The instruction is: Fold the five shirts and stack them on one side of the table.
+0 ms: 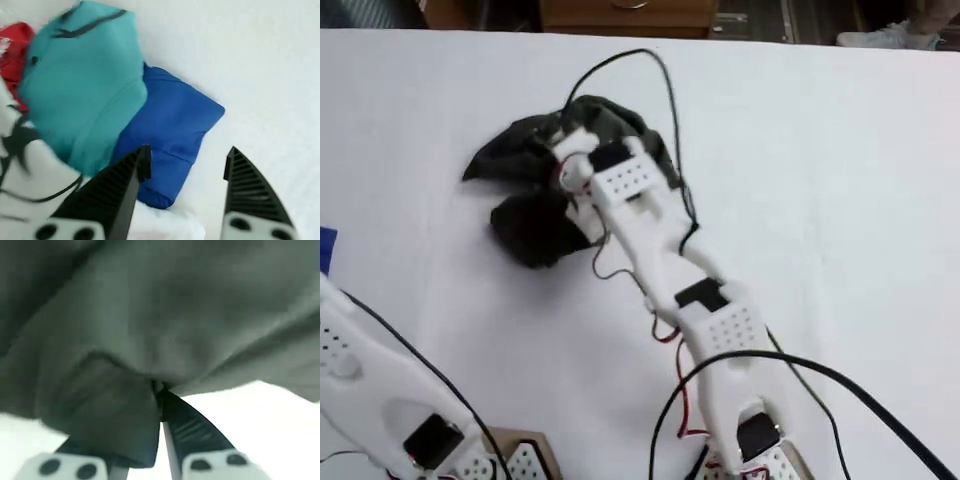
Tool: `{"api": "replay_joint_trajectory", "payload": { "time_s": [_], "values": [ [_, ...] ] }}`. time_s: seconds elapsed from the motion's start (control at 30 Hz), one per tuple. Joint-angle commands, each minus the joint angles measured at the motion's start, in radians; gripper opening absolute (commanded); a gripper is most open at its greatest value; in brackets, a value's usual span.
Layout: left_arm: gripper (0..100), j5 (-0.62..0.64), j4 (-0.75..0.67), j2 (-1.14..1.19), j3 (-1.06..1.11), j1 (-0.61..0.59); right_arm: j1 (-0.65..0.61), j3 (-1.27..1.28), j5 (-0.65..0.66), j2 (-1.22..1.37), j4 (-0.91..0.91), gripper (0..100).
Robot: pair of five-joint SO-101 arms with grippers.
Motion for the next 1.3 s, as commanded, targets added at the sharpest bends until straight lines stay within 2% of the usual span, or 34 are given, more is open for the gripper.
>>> {"api": "replay_joint_trajectory", "payload": {
  "time_s": [0.0,0.1,0.2,0.4,0.5,0.63,0.77,0.87,1.03,1.1,1.27],
  "values": [
    [26,0.0,0.015,0.044,-0.004,0.037,-0.016,-0.103,0.002,-0.208,0.136,1.9],
    [26,0.028,0.015,0.084,-0.012,0.074,-0.076,-0.117,0.003,-0.363,0.223,1.9],
    [26,0.084,0.015,0.087,-0.008,0.123,-0.133,-0.054,0.003,-0.524,0.236,1.9],
    [26,0.074,0.02,0.086,-0.004,0.226,-0.142,0.238,0.005,-0.839,0.239,1.9],
    [26,-0.018,0.02,0.087,-0.004,0.285,-0.081,0.456,0.025,-0.997,0.234,1.9],
    [26,-0.034,0.02,0.087,-0.004,0.347,0.074,0.744,0.215,-1.148,0.182,2.0],
    [26,-0.034,0.02,0.087,-0.004,0.408,0.242,0.971,0.358,-1.219,0.016,2.6],
    [26,-0.04,0.02,0.098,-0.002,0.477,0.344,1.063,0.362,-1.222,-0.099,12.5],
    [26,-0.135,-0.009,0.152,0.061,0.635,0.456,1.091,0.327,-1.233,-0.171,41.0],
    [26,-0.137,-0.06,0.189,0.051,0.669,0.466,1.083,0.322,-1.234,-0.148,44.3],
    [26,-0.14,-0.198,0.278,0.013,0.7,0.461,1.086,0.321,-1.308,-0.031,44.3]
  ]
}}
